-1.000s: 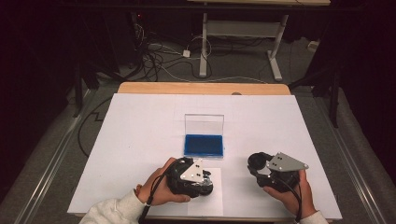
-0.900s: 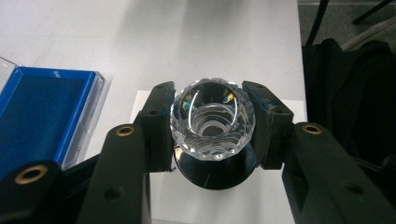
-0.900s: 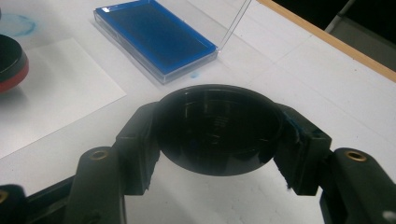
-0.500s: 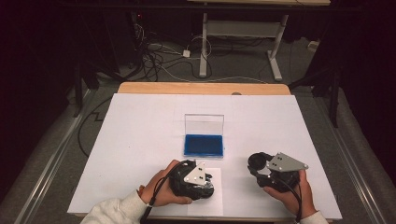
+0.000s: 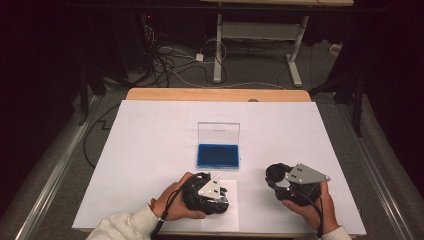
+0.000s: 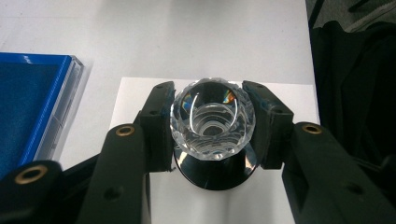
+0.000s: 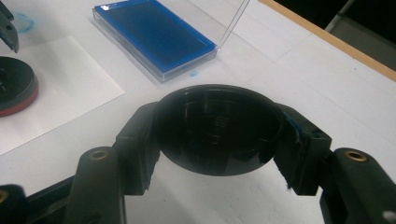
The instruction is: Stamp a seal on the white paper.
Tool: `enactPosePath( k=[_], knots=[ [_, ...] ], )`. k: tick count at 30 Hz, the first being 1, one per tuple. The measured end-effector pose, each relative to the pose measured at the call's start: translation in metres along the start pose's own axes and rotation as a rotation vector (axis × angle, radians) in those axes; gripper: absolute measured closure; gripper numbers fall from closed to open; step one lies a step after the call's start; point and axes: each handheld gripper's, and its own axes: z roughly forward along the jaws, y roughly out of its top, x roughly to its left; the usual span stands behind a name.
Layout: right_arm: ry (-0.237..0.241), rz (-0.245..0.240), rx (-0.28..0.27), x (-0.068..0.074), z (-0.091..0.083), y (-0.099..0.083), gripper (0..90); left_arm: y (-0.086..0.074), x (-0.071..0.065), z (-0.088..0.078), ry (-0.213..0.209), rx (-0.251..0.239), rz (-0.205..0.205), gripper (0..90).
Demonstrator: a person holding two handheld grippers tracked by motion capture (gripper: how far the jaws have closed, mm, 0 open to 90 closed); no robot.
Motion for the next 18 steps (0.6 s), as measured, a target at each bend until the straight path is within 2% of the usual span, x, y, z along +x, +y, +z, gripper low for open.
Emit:
enactPosePath(
  k=[1,12,18],
  knots=[
    [0.0,0.001,0.001,0.0002,0.0003,0.0001,38.3,-0.0005,-0.0006,-0.0001,0.005,0.002,0.013,55.1],
    [-0.002,0.002,-0.004,0.002,0.0005,0.0013,38.3,0.0001,-0.0004,-0.0002,-0.001,0.017,-0.017,55.1],
    [-0.004,0.001,-0.008,0.0014,-0.0003,0.0009,38.3,-0.0001,-0.0015,-0.0002,0.004,0.018,-0.01,55.2]
  ],
)
